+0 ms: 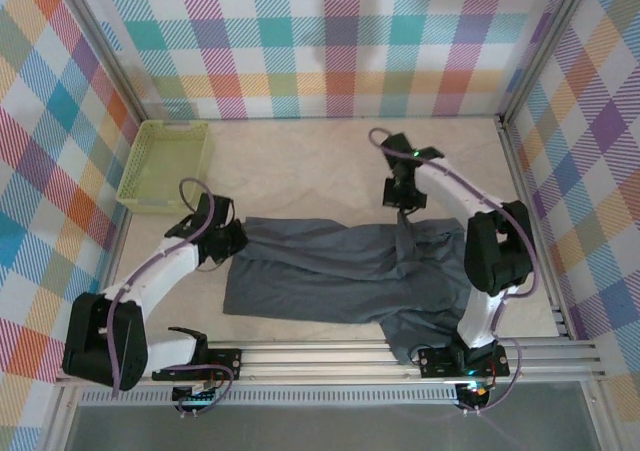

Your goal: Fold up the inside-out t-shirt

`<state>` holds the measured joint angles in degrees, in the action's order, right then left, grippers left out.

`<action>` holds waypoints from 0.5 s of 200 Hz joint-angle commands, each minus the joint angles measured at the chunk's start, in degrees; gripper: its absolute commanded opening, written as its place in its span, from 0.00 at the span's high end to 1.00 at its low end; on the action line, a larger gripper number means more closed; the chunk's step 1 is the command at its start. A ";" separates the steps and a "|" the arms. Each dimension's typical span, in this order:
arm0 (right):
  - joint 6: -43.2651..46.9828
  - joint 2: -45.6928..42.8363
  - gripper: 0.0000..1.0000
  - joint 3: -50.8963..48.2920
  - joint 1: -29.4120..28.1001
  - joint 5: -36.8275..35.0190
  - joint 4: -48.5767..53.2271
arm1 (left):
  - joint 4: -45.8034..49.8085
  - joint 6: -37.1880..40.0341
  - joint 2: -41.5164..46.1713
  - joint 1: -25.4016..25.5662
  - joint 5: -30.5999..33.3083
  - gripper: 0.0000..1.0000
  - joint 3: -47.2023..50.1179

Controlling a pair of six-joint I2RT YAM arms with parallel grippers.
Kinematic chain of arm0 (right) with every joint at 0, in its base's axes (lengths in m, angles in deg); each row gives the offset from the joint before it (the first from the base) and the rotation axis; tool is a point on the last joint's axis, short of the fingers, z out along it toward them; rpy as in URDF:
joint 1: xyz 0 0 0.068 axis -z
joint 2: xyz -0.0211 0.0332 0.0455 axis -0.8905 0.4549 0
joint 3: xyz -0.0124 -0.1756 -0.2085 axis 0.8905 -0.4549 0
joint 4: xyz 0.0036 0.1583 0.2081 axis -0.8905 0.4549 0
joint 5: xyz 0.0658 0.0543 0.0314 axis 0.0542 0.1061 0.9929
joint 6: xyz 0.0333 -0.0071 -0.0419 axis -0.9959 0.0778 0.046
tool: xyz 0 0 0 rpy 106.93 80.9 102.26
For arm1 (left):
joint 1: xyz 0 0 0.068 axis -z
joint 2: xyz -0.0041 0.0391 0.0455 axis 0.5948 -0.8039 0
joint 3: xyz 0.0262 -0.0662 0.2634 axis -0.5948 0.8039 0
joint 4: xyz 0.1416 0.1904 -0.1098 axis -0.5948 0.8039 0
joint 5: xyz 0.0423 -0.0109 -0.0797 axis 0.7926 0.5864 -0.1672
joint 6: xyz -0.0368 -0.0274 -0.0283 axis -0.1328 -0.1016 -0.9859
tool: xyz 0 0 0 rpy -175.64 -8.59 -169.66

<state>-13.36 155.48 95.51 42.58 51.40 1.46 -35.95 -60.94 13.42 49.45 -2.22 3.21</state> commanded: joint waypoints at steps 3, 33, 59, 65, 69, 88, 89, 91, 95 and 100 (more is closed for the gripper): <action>2.78 -1.89 1.00 10.94 6.68 2.59 1.95 | -0.81 -0.20 -5.52 -2.42 2.32 1.00 -10.32; 0.89 6.24 1.00 27.08 14.65 11.02 4.28 | -1.14 -0.48 -17.42 -5.43 1.44 1.00 -24.62; -0.59 15.23 1.00 42.83 19.17 15.40 7.46 | 0.13 -0.86 -29.11 -8.38 -1.45 1.00 -37.27; -0.83 17.09 1.00 45.85 19.92 16.39 7.66 | 0.54 -0.82 -31.99 -8.82 -2.86 1.00 -40.36; -1.00 18.59 1.00 48.15 20.28 16.84 7.94 | 0.84 -0.73 -33.89 -9.12 -3.75 1.00 -42.41; -1.42 24.88 1.00 57.37 21.46 19.38 8.59 | 3.30 0.82 -42.34 -9.55 -6.98 1.00 -52.18; -1.46 25.20 1.00 57.59 21.52 19.51 8.59 | 3.61 0.90 -42.78 -9.53 -7.05 1.00 -52.67; -1.53 25.77 1.00 58.44 21.62 19.69 8.58 | 4.21 1.12 -43.59 -9.53 -7.06 1.00 -53.69; -1.65 26.78 1.00 59.88 21.72 19.99 8.62 | 5.04 1.48 -44.94 -9.53 -7.25 1.00 -55.75; -1.80 28.02 1.00 61.51 21.82 20.33 8.42 | 6.27 1.95 -46.98 -9.54 -7.42 1.00 -57.98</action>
<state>-13.66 177.80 149.55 64.13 66.42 6.67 -35.36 -60.94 -26.25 40.48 -5.93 -45.53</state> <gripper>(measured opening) 0.063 0.048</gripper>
